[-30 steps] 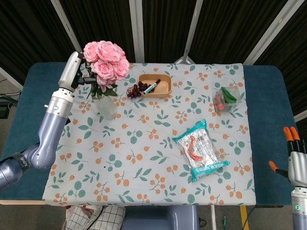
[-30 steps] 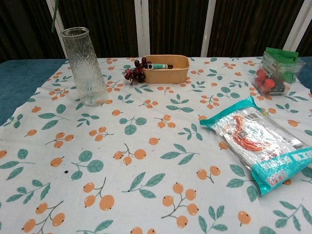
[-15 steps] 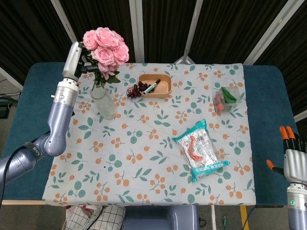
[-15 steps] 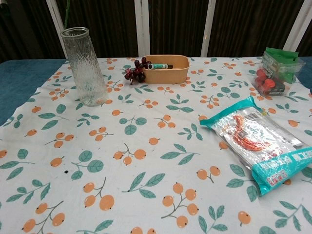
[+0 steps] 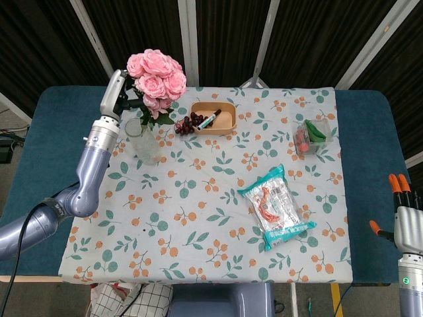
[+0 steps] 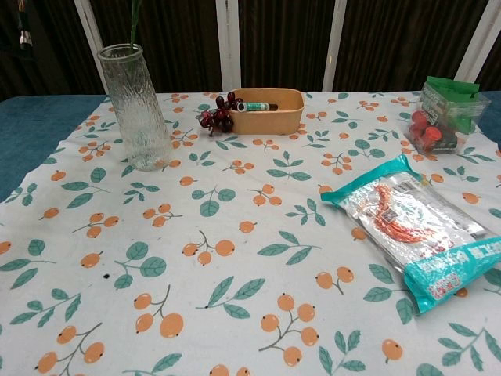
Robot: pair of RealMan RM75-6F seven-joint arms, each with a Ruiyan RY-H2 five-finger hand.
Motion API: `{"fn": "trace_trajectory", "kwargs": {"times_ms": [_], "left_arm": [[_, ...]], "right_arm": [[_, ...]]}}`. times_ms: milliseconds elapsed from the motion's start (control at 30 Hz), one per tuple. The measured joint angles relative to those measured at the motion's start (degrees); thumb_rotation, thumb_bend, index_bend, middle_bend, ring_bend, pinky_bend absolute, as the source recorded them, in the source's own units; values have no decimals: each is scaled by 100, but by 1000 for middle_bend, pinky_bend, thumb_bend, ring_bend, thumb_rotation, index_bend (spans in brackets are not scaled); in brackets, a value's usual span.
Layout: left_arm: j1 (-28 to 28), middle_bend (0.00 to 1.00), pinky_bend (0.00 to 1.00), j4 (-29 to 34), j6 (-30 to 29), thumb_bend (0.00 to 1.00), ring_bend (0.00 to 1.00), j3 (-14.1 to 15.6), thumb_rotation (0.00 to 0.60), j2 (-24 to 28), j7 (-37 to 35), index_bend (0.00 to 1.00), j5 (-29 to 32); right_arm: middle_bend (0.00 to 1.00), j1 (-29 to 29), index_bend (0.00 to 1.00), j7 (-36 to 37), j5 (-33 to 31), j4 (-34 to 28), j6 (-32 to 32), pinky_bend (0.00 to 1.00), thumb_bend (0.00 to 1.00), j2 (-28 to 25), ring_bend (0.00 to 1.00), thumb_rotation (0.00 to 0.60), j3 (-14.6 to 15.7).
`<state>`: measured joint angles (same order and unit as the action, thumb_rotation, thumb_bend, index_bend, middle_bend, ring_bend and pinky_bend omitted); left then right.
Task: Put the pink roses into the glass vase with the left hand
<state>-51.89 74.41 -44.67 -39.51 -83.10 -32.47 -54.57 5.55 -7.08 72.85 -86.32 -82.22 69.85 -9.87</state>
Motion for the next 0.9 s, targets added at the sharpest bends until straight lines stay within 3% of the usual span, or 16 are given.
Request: {"fn": "trace_trajectory", "kwargs": {"times_ms": [267,433,700,900], "left_arm": [[277,473,420,-156,-279,343,341,215,600,-104,-538,520,-402],[427,304,301,-173,-316,262,183,387,600,4,-694,364,-632],[558,111,154,-151,205,155,14,743,600,370,-620,215,-696],[617,98,151,46,586,153,9,997,600,834,-340,201,-765]], "right_arm": [[0,-35,0,88,90,-29,-67,11,212,-35,0,600,27],[0,-49,0,143,120,-45,-88,11,210,-49,1,600,34],[0,-37,0,166,182,-62,-46,11,210,-60,1,600,76],[0,-30,0,216,224,-79,-34,11,211,-73,0,600,91]]}}
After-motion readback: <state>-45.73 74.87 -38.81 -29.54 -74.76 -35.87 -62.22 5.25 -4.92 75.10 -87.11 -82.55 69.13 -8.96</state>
